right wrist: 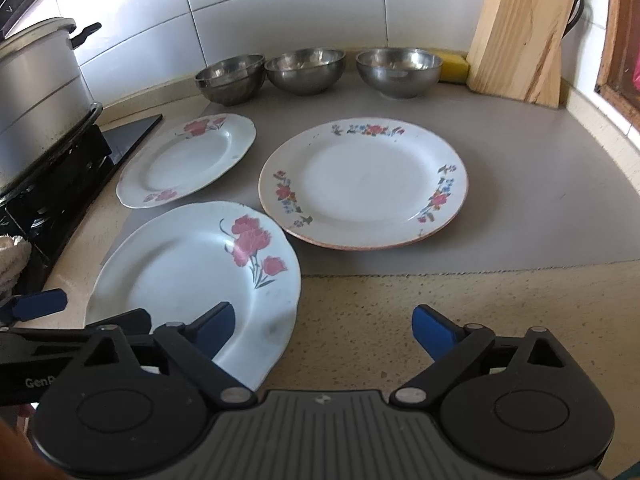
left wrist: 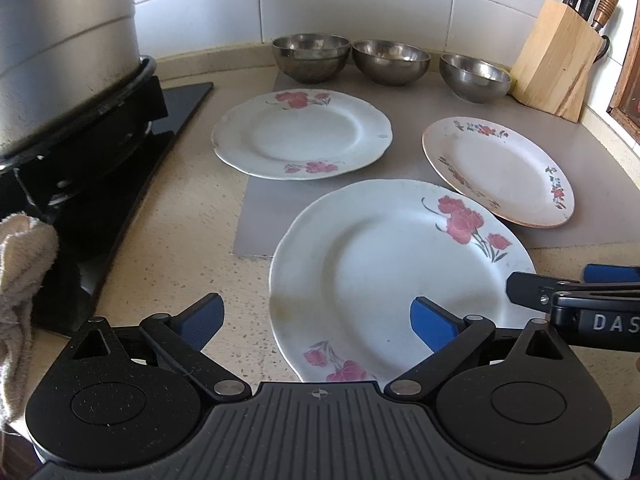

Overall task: Organize plates and bowls
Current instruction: 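Close the right gripper on the rim of the pink-flowered plate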

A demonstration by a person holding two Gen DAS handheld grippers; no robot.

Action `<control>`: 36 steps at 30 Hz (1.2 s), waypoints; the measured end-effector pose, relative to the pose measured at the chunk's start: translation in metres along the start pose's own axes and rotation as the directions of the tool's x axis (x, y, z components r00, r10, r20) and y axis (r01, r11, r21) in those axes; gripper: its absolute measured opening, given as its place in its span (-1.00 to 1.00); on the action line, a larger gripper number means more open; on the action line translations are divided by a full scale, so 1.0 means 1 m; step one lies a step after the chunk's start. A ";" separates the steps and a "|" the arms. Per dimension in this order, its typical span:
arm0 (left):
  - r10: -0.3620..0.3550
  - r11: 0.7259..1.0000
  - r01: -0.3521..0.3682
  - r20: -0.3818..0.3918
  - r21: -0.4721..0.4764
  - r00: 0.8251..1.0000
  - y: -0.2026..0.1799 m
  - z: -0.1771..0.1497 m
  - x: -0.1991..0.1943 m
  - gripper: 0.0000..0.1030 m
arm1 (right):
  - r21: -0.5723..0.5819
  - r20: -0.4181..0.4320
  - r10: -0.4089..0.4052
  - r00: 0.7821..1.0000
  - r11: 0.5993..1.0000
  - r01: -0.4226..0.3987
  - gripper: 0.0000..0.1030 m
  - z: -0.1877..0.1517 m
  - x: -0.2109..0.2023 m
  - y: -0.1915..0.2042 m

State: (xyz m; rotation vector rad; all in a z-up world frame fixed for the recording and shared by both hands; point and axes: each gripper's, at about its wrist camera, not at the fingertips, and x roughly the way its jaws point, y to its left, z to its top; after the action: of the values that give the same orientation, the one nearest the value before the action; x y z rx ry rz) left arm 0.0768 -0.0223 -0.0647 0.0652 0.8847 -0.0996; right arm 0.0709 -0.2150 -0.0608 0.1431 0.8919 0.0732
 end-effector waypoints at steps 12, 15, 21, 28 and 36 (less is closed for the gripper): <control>-0.018 1.000 0.018 -0.018 -0.002 1.000 -0.005 0.006 0.011 0.76 | -0.010 -0.032 0.064 0.997 0.998 -0.064 0.04 0.008 0.011 0.001; -0.029 1.000 0.029 -0.019 -0.012 0.999 -0.005 0.007 0.013 0.74 | -0.010 -0.034 0.089 0.995 0.996 -0.089 -0.03 0.011 0.012 0.000; -0.042 0.999 0.041 -0.018 -0.017 0.999 -0.006 0.009 0.016 0.73 | 0.000 -0.038 0.126 0.991 0.992 -0.126 -0.05 0.013 0.014 -0.004; -0.039 0.999 0.039 -0.018 -0.016 0.999 -0.008 0.010 0.016 0.73 | 0.006 -0.040 0.136 0.990 0.991 -0.136 -0.06 0.013 0.014 -0.005; -0.035 0.999 0.035 -0.005 -0.013 0.999 -0.010 0.008 0.015 0.71 | 0.004 -0.041 0.153 0.987 0.988 -0.153 -0.42 0.010 0.013 -0.001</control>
State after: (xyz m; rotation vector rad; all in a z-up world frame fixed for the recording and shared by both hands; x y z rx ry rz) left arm 0.0911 -0.0342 -0.0719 0.0378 0.8920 -0.1261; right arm 0.0871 -0.2154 -0.0646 0.2109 0.9212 0.2194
